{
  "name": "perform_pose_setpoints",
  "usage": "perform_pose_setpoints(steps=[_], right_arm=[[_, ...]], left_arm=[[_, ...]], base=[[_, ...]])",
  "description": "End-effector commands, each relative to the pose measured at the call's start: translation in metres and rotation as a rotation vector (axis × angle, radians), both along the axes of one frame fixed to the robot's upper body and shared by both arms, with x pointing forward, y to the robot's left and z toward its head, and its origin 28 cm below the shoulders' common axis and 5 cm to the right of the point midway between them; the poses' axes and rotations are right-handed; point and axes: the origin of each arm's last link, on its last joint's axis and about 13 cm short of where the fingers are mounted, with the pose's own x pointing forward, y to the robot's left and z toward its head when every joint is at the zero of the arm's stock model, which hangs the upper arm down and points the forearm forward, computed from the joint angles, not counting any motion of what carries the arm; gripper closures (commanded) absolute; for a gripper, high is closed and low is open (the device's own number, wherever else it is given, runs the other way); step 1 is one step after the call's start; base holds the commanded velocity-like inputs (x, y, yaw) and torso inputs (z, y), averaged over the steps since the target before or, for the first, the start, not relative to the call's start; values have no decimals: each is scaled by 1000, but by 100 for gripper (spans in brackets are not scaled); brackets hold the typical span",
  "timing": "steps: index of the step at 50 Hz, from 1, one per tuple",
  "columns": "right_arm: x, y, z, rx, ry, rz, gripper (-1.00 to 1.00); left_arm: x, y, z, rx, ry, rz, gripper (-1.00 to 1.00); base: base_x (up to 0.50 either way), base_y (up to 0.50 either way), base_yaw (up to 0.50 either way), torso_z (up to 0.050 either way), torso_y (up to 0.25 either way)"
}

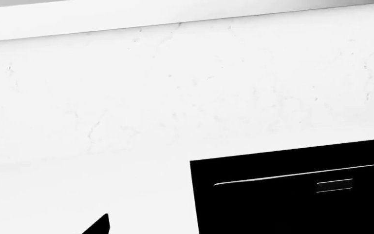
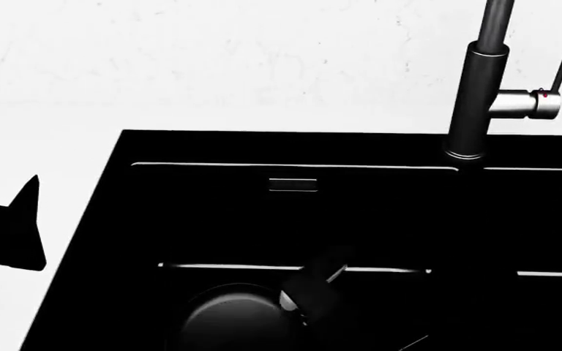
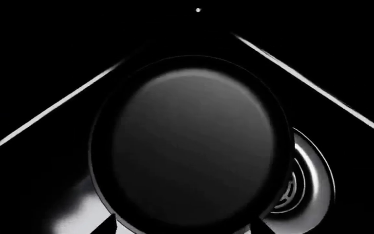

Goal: Pick the pan and sponge and place them into the sink. Then turn on the water.

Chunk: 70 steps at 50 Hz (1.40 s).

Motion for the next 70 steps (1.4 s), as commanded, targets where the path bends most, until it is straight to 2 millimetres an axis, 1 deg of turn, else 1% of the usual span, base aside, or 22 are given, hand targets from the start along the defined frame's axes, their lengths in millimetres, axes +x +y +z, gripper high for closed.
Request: perform_pose_setpoints(steps=[1,7,14,20,25,26,28,35,36,39,42,44,48,50,55,59,65,70], right_arm=[[0,-9,54,1,-86,-44,-100],[-7,-13,72,15,-147,-68,-100],[-15,-20,99,39,-242,-110,-100],[-24,-23,113,57,-300,-137,-100],[-33,-25,118,91,-362,-177,-100],[-37,-25,121,137,-392,-195,-100],[-44,-26,124,153,-429,-216,-100],[-63,-29,125,173,-488,-265,-100],[-66,-30,124,153,-523,-270,-100],[-74,-31,124,176,-571,-296,-100],[-82,-32,120,171,-571,-304,-100],[-86,-33,118,161,-571,-316,-100],[-89,-34,120,164,-585,-328,-100],[-90,-33,120,162,-587,-326,-100],[-90,-32,121,162,-595,-325,-100],[-90,-32,123,159,-597,-323,-100],[-95,-34,130,173,-622,-355,-100],[-99,-35,130,175,-620,-368,-100]], left_arm=[[0,1,1,-1,0,1,-100],[-1,-1,0,1,-1,1,-100],[1,-4,-1,2,1,-1,-100],[2,-6,-2,1,2,-1,-100],[2,-4,-2,-1,4,1,-100],[2,-2,-1,-1,4,0,-100],[2,-2,-1,-2,2,1,-100],[1,-1,0,-5,1,3,-100],[1,-1,-1,-5,3,4,-100],[1,-2,-2,-6,4,6,-100],[2,-3,-3,-1,8,7,-100],[2,-1,0,0,8,15,-100],[-2,1,2,0,4,37,-100],[-4,6,5,-7,11,67,-100],[-5,9,4,17,42,138,-100],[-11,13,4,18,43,189,-100],[-19,20,5,10,43,239,-100],[-32,32,4,-7,60,319,-100]], base=[[0,0,0,0,0],[0,0,0,0,0],[0,0,0,0,0],[0,0,0,0,0],[0,0,0,0,0],[0,0,0,0,0],[0,0,0,0,0],[0,0,0,0,0],[0,0,0,0,0],[0,0,0,0,0],[0,0,0,0,0],[0,0,0,0,0],[0,0,0,0,0],[0,0,0,0,0],[0,0,0,0,0],[0,0,0,0,0],[0,0,0,0,0],[0,0,0,0,0]])
